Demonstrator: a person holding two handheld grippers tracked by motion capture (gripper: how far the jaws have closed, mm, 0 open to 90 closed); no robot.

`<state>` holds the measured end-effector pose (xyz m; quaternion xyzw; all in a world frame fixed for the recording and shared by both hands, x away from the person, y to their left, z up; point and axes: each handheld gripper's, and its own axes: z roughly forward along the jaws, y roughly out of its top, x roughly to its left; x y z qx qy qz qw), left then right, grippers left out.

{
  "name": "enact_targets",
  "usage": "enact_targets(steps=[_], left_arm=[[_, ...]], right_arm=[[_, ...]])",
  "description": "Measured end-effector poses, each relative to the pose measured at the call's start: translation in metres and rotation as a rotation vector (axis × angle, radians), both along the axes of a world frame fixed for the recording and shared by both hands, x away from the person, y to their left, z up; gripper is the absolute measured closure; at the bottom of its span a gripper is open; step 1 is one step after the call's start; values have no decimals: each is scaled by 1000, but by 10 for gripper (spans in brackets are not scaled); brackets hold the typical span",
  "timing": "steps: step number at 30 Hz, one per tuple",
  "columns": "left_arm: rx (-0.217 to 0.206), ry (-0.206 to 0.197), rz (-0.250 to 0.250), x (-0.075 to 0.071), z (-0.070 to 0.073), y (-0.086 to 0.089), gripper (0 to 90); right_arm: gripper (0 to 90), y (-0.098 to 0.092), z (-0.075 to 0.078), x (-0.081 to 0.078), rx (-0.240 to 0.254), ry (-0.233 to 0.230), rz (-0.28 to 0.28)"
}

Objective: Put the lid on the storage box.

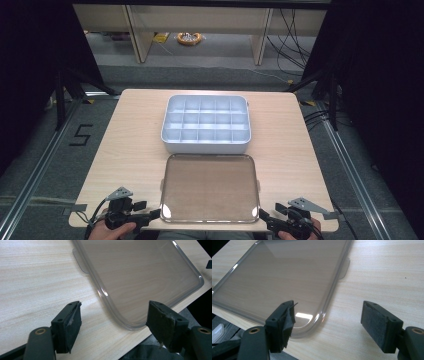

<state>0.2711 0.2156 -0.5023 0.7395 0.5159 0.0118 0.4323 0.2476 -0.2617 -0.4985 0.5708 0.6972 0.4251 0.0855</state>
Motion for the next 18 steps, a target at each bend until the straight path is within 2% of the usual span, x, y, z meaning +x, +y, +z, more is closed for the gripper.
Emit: enact_targets(steps=[2, 8, 9, 14, 15, 16, 17, 18], left_arm=[[-2, -2, 4, 0, 0, 0, 273], [0, -1, -2, 0, 0, 0, 272], [0, -2, -3, 0, 0, 0, 271], [-9, -11, -6, 1, 0, -1, 254], [-8, -12, -9, 1, 0, -3, 248], [-8, -13, -13, 1, 0, -3, 244], [-16, -13, -8, 1, -1, -5, 241], [-12, -14, -20, 1, 0, -5, 237]], right_arm=[[264, 1, 0, 0, -1, 7, -13], [242, 0, 0, 0, 4, 4, 4], [241, -3, -2, 2, -16, -22, 30], [241, 1, -2, 3, 40, -16, 16], [240, -1, -3, 5, 13, -42, 41], [239, 0, -1, 4, 21, -14, 34], [237, 0, -2, 6, 40, -25, 54], [237, 3, -1, 6, 70, -1, 23]])
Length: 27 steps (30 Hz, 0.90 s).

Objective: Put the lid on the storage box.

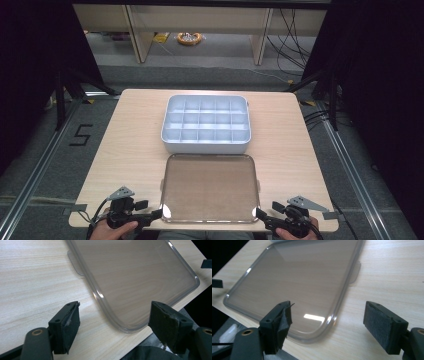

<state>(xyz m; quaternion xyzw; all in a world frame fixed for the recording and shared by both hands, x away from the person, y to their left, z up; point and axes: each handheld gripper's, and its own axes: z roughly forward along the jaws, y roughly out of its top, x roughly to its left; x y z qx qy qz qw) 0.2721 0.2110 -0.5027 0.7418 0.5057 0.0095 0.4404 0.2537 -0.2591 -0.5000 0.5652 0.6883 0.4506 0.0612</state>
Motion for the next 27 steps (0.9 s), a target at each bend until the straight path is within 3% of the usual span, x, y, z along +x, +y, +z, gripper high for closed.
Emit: enact_targets(steps=[2, 4, 5, 6, 8, 9, 10, 11, 12, 13, 14, 16, 21, 23, 24, 25, 27], left_arm=[[-22, 6, 5, 1, 0, -3, 226], [-18, 4, -10, 3, 1, -3, 240], [-28, -1, -3, 4, 1, -5, 255], [-24, -2, -6, 6, 1, -6, 267], [-12, -15, -14, 9, 2, -9, 318], [-13, -11, -11, 11, 1, -11, 329], [-14, -7, -14, 13, 0, -12, 340], [-15, -3, -11, 14, 0, -13, 364], [-13, 5, -8, 16, -1, -13, 366], [-12, 10, 0, 18, -2, -13, 368], [-1, 8, 1, 21, -3, -13, 374], [34, 5, -24, 27, -3, -11, 398], [49, 17, -14, 35, -7, -15, 447], [47, 23, -16, 37, -9, -17, 456], [51, 27, -25, 38, -9, -17, 463], [49, 34, -18, 39, -11, -19, 470], [59, 30, -26, 42, -11, -19, 487]], right_arm=[[237, -2, 0, 4, -13, -19, 21], [245, 0, 0, 7, 27, -8, 6], [250, -2, -2, 10, 27, -29, 16], [255, 1, 0, 9, 67, 11, -11], [277, -3, -1, 14, 42, 1, -12], [293, -4, -2, 17, 48, -15, 0], [303, -3, -1, 18, 68, 11, -19], [322, -4, -3, 21, 55, -8, -1], [341, -1, -1, 21, 65, 40, -34], [343, -2, -4, 26, 51, 4, 0], [351, 2, -5, 27, 67, 33, -15], [368, 4, -6, 33, 52, 31, -2], [385, 6, -9, 43, 33, 40, -7], [391, 8, -10, 44, 49, 87, -36], [392, 6, -13, 47, 55, 67, -9], [393, 7, -14, 48, 95, 91, -7], [404, 10, -17, 49, 107, 112, -27]])
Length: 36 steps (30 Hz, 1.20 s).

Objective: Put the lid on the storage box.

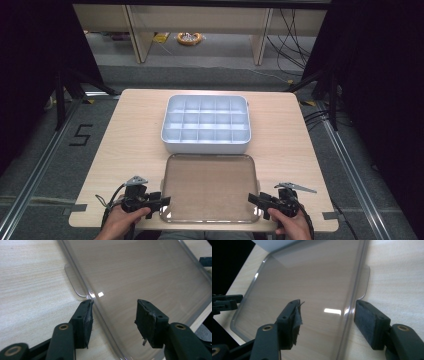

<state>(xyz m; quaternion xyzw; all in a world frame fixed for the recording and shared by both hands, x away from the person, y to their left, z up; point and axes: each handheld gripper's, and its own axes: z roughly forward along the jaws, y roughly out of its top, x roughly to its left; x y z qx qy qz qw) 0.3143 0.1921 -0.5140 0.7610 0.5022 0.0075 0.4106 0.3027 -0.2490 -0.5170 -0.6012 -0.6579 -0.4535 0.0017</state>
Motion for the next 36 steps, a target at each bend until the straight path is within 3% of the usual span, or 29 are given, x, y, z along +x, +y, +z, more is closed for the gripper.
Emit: enact_targets(steps=[1, 4, 5, 8, 9, 11, 14, 16, 18, 20, 21, 23, 24, 27, 29, 31, 32, 33, 34, 35, 36], left_arm=[[-5, -1, 10, 1, 0, -1, 489], [-10, 4, 22, 3, -1, 1, 509], [-10, 1, 25, 3, -1, 1, 515], [-7, -5, 30, 2, -1, 0, 525], [1, -9, 41, 2, -1, -1, 526], [4, -11, 26, 1, -1, 0, 527], [8, -12, 20, 1, 0, 1, 528], [9, -14, 26, 1, -1, 1, 526], [14, -19, 25, 1, -1, 2, 527], [13, -19, 47, 1, -1, 1, 525], [16, -21, 45, 1, -1, 2, 524], [16, -19, 27, 1, -1, 3, 522], [20, -21, 25, 1, 0, 4, 522], [22, -22, 23, 1, 0, 4, 523], [21, -24, 20, 1, -1, 5, 523], [23, -22, 17, 1, 0, 5, 523], [17, -25, 29, 0, 0, 3, 521], [26, -23, 20, 0, 0, 3, 515], [5, -22, 32, -1, -1, 1, 516], [20, -20, 2, -1, 0, 3, 532], [30, -24, 1, -1, 0, 2, 537]], right_arm=[[393, -1, -1, 2, -6, -16, 10], [411, -3, -4, 2, 43, -3, -25], [423, -1, -1, 0, 81, 37, -59], [454, -4, -3, -1, 85, 25, -48], [481, -3, 0, -3, 113, 76, -76], [508, -4, -3, -3, 137, 65, -85], [564, -7, -4, -5, 133, 57, -82], [590, -10, -9, -3, 122, 1, -62], [626, -10, -3, -8, 159, 78, -87], [635, -10, -4, -7, 170, 80, -78], [640, -11, -6, -6, 173, 70, -82], [658, -12, -7, -7, 214, 94, -73], [658, -14, -9, -7, 198, 83, -73], [660, -14, -11, -8, 242, 112, -84], [661, -15, -12, -9, 231, 109, -73], [663, -15, -10, -10, 260, 156, -93], [663, -14, -12, -10, 260, 120, -92], [662, -14, -12, -10, 260, 133, -85], [673, -13, -12, -11, 266, 161, -83], [695, -12, -12, -12, 275, 152, -82], [685, -11, -11, -12, 243, 117, -73]])
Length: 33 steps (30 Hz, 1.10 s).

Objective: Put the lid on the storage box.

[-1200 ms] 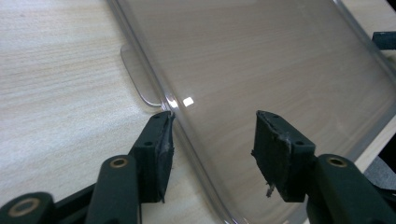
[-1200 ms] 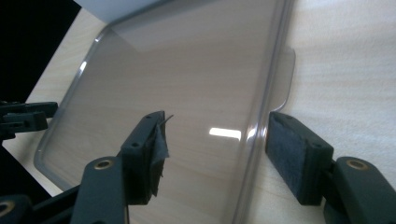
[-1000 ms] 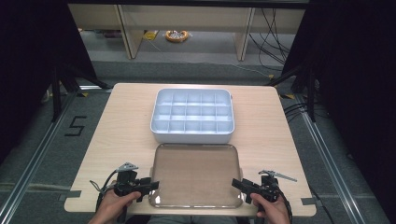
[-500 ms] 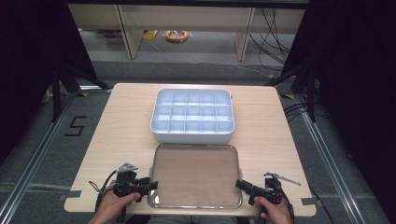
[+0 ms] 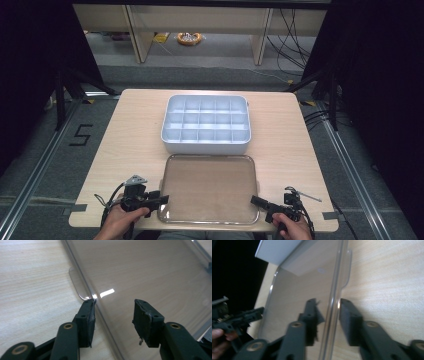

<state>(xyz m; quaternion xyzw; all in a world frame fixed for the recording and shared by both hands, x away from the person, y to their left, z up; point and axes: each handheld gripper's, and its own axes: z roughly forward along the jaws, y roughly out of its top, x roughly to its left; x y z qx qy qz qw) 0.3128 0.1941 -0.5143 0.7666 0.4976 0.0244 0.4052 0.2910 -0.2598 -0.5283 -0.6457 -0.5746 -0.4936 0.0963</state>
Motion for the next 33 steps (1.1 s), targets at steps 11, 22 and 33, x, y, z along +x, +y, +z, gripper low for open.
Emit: enact_targets(steps=[11, 22, 33], left_arm=[[-80, 30, 16, 0, -1, -2, 422], [-110, 67, 32, 2, 0, 1, 367], [-127, -22, 41, -1, 6, 4, 608]], right_arm=[[658, 2, 20, -7, -138, -233, 103], [660, 6, 35, -14, -174, -364, 157], [663, 1, 28, -8, -250, -345, 157]])
